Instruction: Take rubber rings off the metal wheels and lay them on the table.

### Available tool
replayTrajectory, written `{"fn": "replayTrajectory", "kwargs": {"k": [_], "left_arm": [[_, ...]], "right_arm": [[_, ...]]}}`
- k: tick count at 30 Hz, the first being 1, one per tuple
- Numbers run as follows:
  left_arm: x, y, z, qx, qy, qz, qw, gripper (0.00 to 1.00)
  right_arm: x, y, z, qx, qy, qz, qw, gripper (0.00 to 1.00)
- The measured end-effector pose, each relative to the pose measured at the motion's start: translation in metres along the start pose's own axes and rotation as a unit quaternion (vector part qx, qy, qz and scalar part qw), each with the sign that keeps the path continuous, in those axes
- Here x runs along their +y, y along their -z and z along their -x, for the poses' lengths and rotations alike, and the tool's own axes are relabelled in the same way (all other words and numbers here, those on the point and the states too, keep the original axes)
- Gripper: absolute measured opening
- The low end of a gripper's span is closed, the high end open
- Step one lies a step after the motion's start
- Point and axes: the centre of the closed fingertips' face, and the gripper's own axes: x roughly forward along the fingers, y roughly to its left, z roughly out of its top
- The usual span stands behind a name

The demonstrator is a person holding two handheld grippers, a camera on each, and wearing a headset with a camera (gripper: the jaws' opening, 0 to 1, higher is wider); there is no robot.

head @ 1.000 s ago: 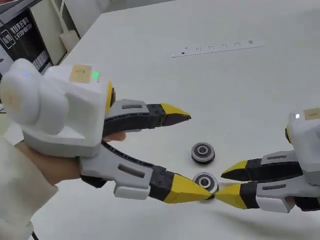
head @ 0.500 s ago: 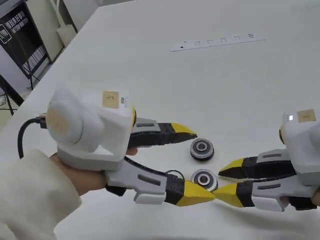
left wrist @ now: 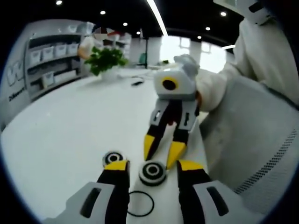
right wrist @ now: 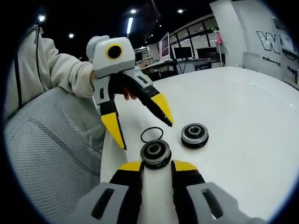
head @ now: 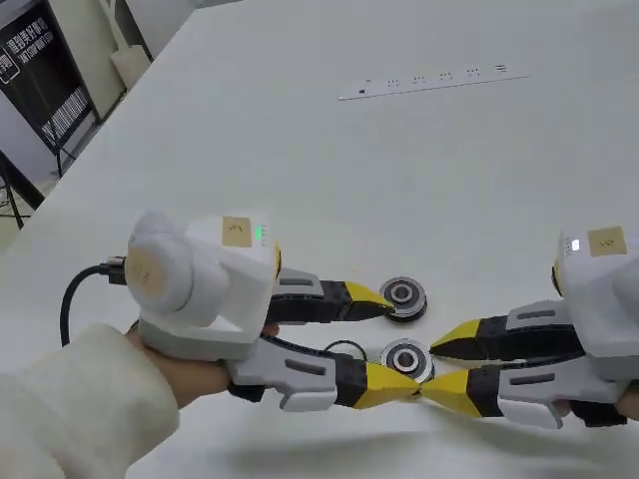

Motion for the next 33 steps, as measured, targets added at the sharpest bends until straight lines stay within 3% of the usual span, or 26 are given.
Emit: {"fn": "replayTrajectory", "kwargs": {"k": [1, 9, 16, 24, 33], "left_arm": [[-0.002, 0.001, -0.001, -0.003, 0.005, 0.012, 0.9999, 0.41], [0.003, 0.009, -0.006, -0.003, 0.001, 0.015, 0.9999, 0.28], [0.001, 0.016, -0.009, 0.006, 0.004, 0.004, 1.0000, 0.19], [0.001, 0.015, -0.009, 0.002, -0.007, -0.031, 0.9995, 0.15], [0.001, 0.015, -0.008, -0.003, -0.009, -0.034, 0.9994, 0.15]], "right_arm": [[0.000, 0.000, 0.000, 0.000, 0.000, 0.001, 1.0000, 0.21], [0.000, 0.000, 0.000, -0.001, -0.001, 0.007, 1.0000, 0.20], [-0.001, 0.002, 0.000, 0.003, 0.000, 0.010, 0.9999, 0.17], [-0.004, 0.004, 0.000, 0.006, 0.007, 0.019, 0.9998, 0.11], [-0.005, 0.004, 0.001, 0.003, 0.011, 0.020, 0.9997, 0.04]]}}
